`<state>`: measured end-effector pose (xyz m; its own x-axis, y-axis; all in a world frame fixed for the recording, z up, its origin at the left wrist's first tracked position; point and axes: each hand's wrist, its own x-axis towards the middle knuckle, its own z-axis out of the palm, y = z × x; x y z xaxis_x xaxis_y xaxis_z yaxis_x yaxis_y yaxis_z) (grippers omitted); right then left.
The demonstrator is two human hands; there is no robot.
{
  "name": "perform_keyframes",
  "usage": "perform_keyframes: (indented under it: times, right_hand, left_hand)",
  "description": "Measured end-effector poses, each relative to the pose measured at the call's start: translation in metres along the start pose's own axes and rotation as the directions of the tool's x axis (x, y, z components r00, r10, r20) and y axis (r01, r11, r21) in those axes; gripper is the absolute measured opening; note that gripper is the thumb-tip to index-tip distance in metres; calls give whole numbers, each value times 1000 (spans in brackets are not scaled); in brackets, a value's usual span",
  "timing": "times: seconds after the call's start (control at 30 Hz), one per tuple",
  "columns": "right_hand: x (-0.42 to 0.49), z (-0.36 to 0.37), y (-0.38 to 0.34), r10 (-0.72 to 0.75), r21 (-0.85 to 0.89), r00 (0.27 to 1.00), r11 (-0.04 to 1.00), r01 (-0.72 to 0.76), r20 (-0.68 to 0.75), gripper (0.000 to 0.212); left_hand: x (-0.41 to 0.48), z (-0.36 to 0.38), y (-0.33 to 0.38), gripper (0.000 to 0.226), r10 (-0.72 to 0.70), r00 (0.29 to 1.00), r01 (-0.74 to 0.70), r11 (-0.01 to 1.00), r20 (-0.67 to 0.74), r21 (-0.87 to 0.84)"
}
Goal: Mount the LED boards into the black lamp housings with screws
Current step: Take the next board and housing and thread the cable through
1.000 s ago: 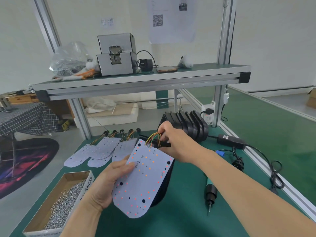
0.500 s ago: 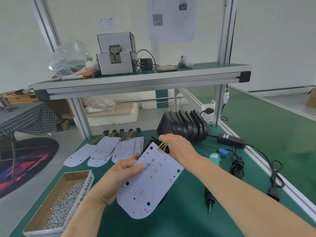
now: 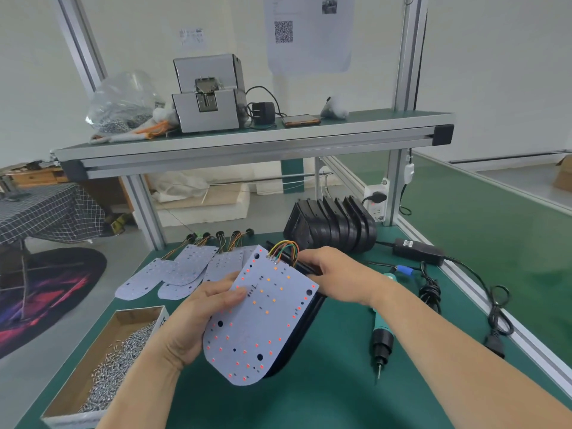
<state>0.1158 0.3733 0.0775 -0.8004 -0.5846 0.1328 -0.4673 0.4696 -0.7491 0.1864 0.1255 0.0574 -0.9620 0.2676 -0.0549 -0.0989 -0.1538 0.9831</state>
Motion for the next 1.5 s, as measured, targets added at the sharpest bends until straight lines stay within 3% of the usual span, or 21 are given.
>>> perform_keyframes:
  times: [0.13,0.33,0.4,0.5,0.6,0.7,0.83,0.97,1.1,1.23,1.27,1.37,1.43,1.5]
  right_hand:
    - [-1,1,5,3,66,1000,998,-3,2,12]
    - [5,18,-2,-48,28,972,998,56,-229,53]
    - [5,25,0,-26,87,964,995,51,-263,49]
    - [5,27,-1,64,182,988,983,-38,-140,14]
    - [0,22,7,95,431,992,894,-121,81,23]
    - [-1,18,13,110,685,986,709,-169,129,45]
    - [6,25,7,233,635,972,748,-192,19,81]
    - [9,27,1,315,621,947,754,-213,-57,95]
    - [10,36,1,353,852,932,511,-116,-85,97]
    - [13,47,-7,416,949,896,314,16,-153,97]
    - [15,50,-9,480,948,855,316,41,-197,97]
    - [21,54,-12,609,874,725,486,-20,-322,106]
    - [21,54,-12,615,806,688,587,-74,-385,107]
    - [21,52,-12,604,764,698,632,-126,-385,109]
  left_hand:
    - [0,2,-2,38,24,1000,-24,1000,-3,19]
    - [1,6,1,51,107,993,-116,971,50,210]
    - [2,5,6,52,124,990,-137,958,65,253]
    - [3,2,9,49,122,991,-134,953,63,271]
    - [2,-5,7,44,82,996,-84,981,19,177]
    - [0,-10,-2,40,49,991,-53,998,-124,-32]
    - [4,-3,-17,32,11,970,-61,978,-244,-197]
    - [4,4,-22,31,34,965,-97,967,-258,-235]
    - [5,12,-25,32,66,963,-137,955,-262,-263]
    - [9,23,-31,31,61,958,-144,947,-281,-288]
    - [10,25,-32,30,58,954,-149,943,-293,-299]
    - [8,24,-36,30,49,944,-156,937,-326,-312]
    - [6,22,-37,31,44,945,-148,941,-323,-305]
    - [4,21,-38,33,42,950,-140,944,-310,-300]
